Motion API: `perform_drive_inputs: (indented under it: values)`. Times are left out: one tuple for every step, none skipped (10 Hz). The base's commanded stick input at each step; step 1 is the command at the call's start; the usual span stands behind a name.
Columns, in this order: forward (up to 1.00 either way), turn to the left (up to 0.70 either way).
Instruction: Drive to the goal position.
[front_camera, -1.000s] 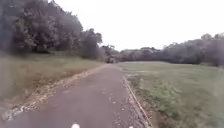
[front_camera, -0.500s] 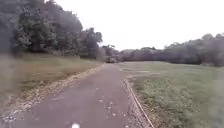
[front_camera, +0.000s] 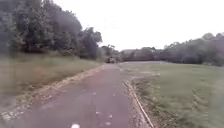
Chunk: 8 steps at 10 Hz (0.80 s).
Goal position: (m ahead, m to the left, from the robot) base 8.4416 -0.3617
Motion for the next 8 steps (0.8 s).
perform_drive_inputs:
  values:
    - [0.7, 0.0]
    - [0.7, 0.0]
    - [0.7, 0.0]
    - [0.7, 0.0]
    - [0.7, 0.0]
    - [0.7, 0.0]
    - [0.7, 0.0]
    - [0.7, 0.0]
